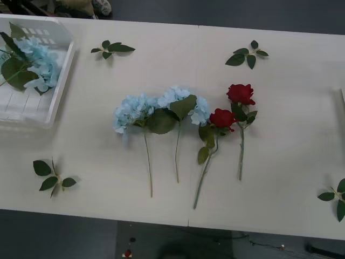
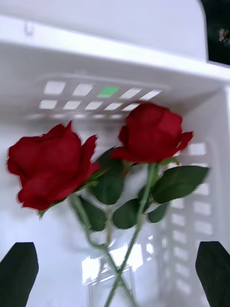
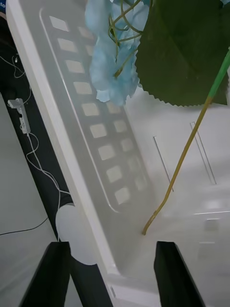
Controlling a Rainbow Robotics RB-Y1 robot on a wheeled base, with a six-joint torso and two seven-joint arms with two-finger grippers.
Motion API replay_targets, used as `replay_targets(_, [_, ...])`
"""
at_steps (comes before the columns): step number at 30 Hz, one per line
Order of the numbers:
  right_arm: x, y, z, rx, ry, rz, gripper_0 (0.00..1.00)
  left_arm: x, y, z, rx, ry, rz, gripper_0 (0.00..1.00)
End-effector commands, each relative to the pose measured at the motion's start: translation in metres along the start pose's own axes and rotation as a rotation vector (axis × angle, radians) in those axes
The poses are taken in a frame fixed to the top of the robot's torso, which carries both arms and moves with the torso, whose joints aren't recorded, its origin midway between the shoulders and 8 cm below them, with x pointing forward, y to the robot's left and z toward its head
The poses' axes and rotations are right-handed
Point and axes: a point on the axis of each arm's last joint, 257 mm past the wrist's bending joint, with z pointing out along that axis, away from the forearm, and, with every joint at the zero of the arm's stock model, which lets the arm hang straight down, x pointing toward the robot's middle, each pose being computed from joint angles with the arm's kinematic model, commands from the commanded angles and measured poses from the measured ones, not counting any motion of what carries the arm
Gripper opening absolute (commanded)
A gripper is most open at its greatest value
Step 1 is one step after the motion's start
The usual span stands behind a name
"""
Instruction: Put the red flowers into the right box and the blue flowers into the left box
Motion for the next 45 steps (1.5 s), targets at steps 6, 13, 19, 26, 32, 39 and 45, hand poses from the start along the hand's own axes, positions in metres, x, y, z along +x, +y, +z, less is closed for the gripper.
replay_targets(6, [-0.007,0.083,-0.025,-0.256,0.057,0.081,1.0,-0.011,0.01,-0.008,0.017,-0.047,-0.037,0.76])
replay_targets(13, [-0.003,0.18,-0.067,-0.471,0.135,0.088,1.0,-0.037,-0.001,-0.068,0.206,-0.095,-0.121,0.76])
replay_targets(19, [-0.002,0.252,-0.115,-0.613,0.139,0.091,1.0,-0.074,-0.036,-0.134,0.376,-0.213,-0.097,0.76])
replay_targets(26, [0.016,0.326,-0.14,-0.717,0.159,0.127,1.0,-0.102,-0.151,-0.167,0.589,-0.387,-0.314,0.76])
replay_targets(32, [0.02,0.377,-0.13,-0.697,0.103,0.118,1.0,-0.107,-0.236,-0.178,0.759,-0.366,-0.501,0.76])
replay_targets(39, [0.018,0.427,-0.135,-0.734,0.121,0.144,1.0,-0.122,-0.316,-0.174,0.801,-0.28,-0.534,0.77])
replay_targets(45, [0.004,0.451,-0.13,-0.746,0.138,0.177,1.0,-0.14,-0.359,-0.163,0.711,-0.231,-0.536,0.77])
